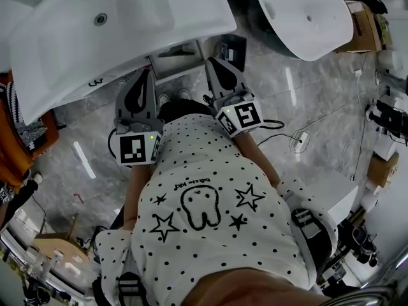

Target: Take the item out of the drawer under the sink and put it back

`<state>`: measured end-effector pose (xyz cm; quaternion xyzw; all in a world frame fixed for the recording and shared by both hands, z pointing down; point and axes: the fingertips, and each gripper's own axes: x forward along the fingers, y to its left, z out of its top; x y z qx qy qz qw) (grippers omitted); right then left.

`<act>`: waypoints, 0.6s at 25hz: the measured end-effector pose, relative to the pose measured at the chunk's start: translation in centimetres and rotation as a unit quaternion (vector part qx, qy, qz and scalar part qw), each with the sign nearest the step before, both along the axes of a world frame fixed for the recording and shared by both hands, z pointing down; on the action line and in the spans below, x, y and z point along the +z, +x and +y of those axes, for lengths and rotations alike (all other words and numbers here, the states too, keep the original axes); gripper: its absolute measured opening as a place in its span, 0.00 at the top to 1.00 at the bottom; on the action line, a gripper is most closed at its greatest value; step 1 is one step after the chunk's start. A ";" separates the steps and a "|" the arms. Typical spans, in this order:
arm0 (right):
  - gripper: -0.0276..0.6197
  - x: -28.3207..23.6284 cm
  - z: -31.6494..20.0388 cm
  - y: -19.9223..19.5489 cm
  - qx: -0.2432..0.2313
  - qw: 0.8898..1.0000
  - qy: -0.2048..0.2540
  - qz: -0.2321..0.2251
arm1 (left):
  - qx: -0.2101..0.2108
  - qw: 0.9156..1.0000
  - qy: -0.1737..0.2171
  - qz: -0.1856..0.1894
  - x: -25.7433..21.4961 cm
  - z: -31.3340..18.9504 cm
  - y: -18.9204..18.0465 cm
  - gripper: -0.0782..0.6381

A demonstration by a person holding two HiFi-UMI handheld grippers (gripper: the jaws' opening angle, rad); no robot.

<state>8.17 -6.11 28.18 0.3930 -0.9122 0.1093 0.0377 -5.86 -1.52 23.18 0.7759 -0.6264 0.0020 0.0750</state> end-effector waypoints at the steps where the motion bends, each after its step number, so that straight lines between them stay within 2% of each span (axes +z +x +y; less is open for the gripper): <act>1: 0.94 0.4 -0.1 -0.2 -0.004 1.000 -0.003 0.005 | -0.002 1.000 0.001 0.002 0.1 -0.2 -0.1 0.90; 15: 0.94 6.4 -1.6 -3.5 -0.079 0.991 -0.033 0.106 | -0.037 0.999 -0.027 0.014 1.3 0.1 -1.8 0.90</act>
